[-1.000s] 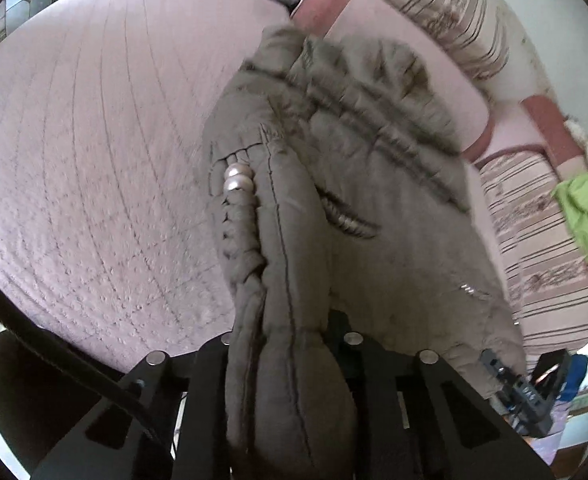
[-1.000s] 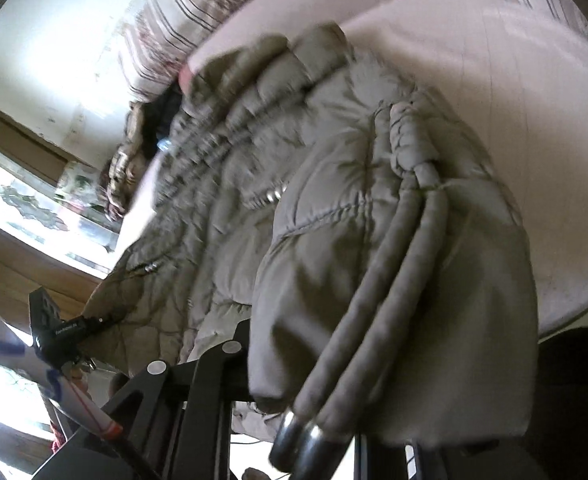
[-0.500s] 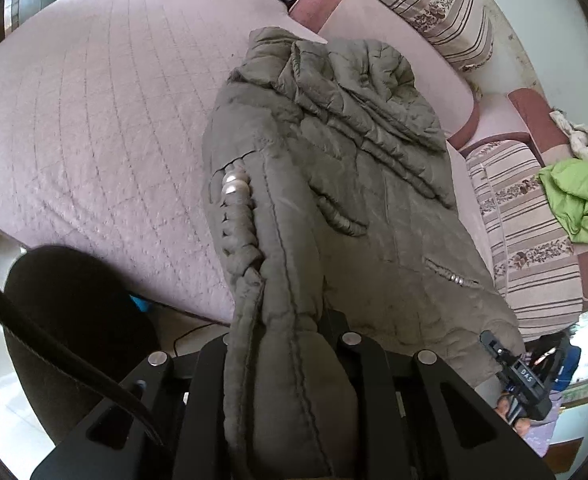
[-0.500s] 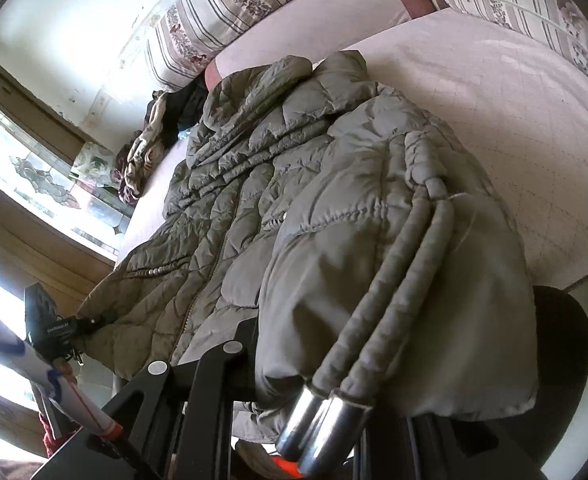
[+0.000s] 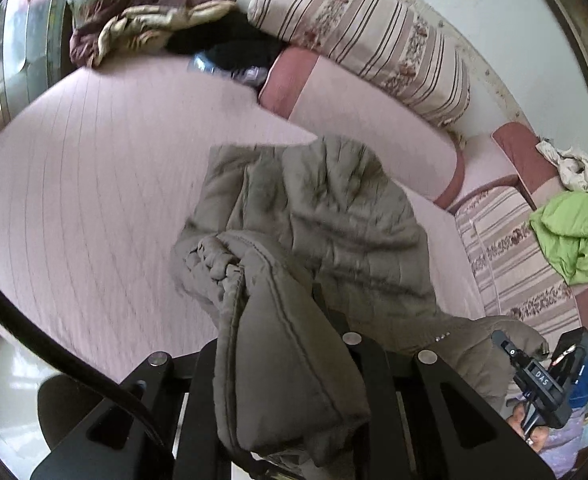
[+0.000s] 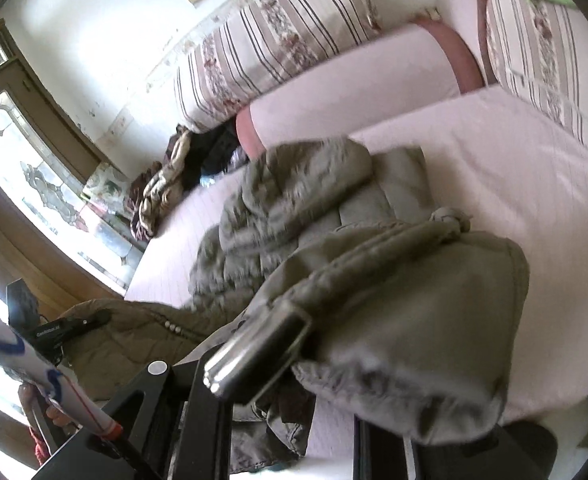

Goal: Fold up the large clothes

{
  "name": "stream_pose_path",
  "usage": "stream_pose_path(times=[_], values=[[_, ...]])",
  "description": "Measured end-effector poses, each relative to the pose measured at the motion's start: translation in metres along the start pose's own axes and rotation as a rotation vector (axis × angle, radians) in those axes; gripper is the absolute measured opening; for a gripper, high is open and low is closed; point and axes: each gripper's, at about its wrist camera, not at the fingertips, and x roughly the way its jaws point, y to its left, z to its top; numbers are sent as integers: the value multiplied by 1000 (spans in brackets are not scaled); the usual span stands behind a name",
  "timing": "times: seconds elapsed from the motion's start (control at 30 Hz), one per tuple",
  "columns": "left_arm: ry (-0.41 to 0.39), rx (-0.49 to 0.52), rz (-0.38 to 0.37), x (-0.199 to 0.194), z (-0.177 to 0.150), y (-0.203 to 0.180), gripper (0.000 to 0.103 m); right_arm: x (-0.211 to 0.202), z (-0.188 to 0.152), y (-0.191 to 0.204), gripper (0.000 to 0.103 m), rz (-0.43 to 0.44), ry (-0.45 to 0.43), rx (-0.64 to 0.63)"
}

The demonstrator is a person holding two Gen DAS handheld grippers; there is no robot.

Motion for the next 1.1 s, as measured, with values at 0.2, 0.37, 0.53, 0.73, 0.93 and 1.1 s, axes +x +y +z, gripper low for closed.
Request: stream_pose_path(times=[0.2,0.37,0.53,0.73,0.93,1.1], values=[[-44,10,14,5,29,-11,16,5,31,8,19,-24,-39,-6],[-82,29,52,17,47,-18,16,18,53,12,19,-55,-59,-15],[-109,58,96,36,68,-24,17,37,76,20,19,-95,-81,-43],[-107,82,141,71,98,-31,17,71,104,20,19,-132,-83,-55],[-88,93,188,121,129,-35,18,117,134,8,19,-172,-67,-44],[-79,88,248,164,152,-30,18,154,155,-5,20,-208,-56,-17]])
